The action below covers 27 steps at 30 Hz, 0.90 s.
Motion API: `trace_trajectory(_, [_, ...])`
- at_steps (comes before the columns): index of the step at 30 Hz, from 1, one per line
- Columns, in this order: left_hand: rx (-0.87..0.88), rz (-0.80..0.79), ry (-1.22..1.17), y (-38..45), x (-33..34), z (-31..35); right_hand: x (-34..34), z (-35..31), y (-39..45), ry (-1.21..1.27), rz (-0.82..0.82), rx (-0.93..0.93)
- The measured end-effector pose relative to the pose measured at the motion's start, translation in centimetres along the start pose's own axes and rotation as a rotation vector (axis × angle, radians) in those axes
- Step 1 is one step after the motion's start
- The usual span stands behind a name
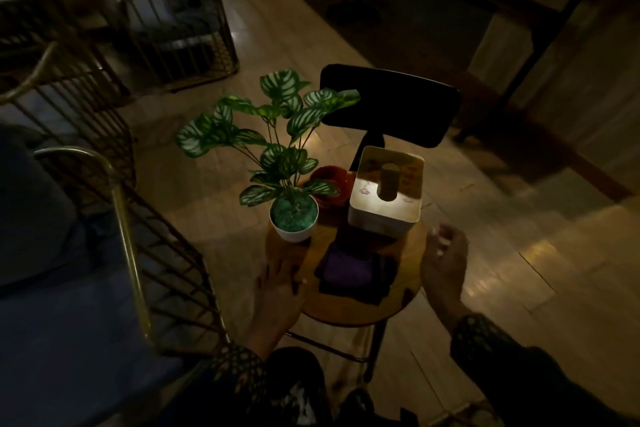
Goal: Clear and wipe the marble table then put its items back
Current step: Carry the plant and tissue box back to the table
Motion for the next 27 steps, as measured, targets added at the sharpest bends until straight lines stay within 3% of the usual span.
trace_trajectory(4, [-0.053, -0.001, -0.004, -0.2, -0.6, 1.2, 1.8, -4.3, 4.1, -0.041, -0.136, 0.000])
trace_trajectory(9, [0.012, -0.037, 0.042, -0.2, -0.6, 1.1, 5.8, -7.9, 5.0, -0.033, -0.335, -0.026])
trace_trajectory(12, [0.037, -0.061, -0.066, -0.3, -0.9, 0.9, 7.2, -7.3, 5.3, -0.098, -0.292, -0.033])
trace_trajectory(16, [-0.076, 0.093, -0.399, -0.4, -4.0, 0.8, 7.0, -7.2, 5.1, -0.124, -0.227, 0.006])
trace_trajectory(19, [-0.033, 0.296, -0.334, 0.4, -7.4, 0.7, 6.8, -6.9, 5.1, -0.165, -0.220, 0.002])
trace_trajectory(21, [-0.004, 0.347, -0.288, 1.5, -8.8, 0.4, 6.1, -6.8, 4.6, -0.176, -0.188, -0.013])
trace_trajectory(27, [-0.036, 0.110, -0.250, 5.7, -8.3, 1.4, 3.3, -6.7, 4.7, -0.199, -0.131, -0.039])
Point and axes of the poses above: each hand's wrist, its own y-axis towards the middle knuckle, its own x-axis out of the palm, z = x × y, the point moved 8 cm from there along y, towards the middle knuckle, and after that the axes turned 8 degrees about x, right-handed, at the moved point
